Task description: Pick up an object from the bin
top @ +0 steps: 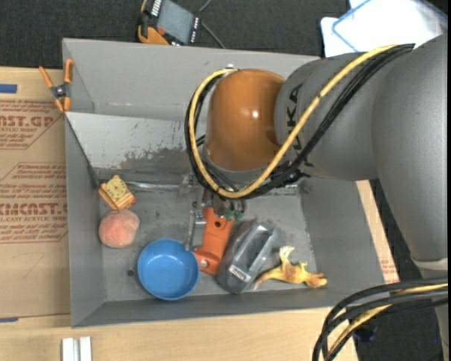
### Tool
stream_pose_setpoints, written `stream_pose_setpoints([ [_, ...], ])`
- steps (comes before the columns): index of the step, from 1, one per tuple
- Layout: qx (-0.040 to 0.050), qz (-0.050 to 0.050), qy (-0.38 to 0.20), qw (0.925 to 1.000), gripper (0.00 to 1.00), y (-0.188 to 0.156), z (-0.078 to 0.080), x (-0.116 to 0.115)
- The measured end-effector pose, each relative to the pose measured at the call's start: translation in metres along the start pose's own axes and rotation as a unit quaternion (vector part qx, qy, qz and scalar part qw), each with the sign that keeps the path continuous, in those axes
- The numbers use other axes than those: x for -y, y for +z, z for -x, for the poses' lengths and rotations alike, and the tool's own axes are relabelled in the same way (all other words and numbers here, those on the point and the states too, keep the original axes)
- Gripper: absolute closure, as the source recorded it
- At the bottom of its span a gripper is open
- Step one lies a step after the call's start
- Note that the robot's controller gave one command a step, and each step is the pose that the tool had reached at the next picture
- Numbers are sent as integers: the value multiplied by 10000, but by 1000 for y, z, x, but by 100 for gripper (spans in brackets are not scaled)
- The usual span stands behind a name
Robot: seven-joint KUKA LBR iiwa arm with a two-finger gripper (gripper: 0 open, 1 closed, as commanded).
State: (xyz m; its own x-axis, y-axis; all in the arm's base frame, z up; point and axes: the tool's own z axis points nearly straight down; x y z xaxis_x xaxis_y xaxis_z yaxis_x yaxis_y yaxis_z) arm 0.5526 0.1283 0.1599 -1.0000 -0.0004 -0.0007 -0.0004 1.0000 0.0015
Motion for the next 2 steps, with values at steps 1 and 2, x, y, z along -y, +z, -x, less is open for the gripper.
stream_pose_setpoints([
  [1, -30, 3, -1277, 9918, 0, 87, -36, -30],
  [2, 18, 5, -1511, 9885, 0, 18, -49, -40],
])
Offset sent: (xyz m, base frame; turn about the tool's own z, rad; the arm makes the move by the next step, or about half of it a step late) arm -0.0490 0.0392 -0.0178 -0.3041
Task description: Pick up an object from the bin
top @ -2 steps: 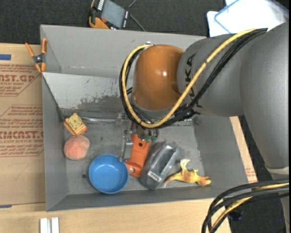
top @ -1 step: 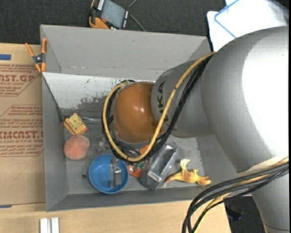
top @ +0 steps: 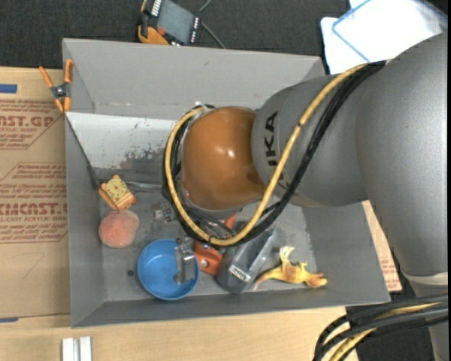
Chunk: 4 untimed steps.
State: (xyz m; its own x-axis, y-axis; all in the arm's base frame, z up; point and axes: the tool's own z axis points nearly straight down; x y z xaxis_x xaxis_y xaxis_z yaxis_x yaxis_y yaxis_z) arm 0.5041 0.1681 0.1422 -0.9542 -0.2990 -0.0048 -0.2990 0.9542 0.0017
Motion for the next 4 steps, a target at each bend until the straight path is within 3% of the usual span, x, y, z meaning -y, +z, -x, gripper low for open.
stream_pose_setpoints([
  [1, -94, 11, 156, 9998, 0, 66, 2, 8],
  [2, 30, 5, -969, 9953, 0, 72, 9, -1],
  [3, -56, 17, 136, 9999, 100, 65, 5, 8],
  [4, -55, 17, 137, 9999, 100, 65, 5, 8],
])
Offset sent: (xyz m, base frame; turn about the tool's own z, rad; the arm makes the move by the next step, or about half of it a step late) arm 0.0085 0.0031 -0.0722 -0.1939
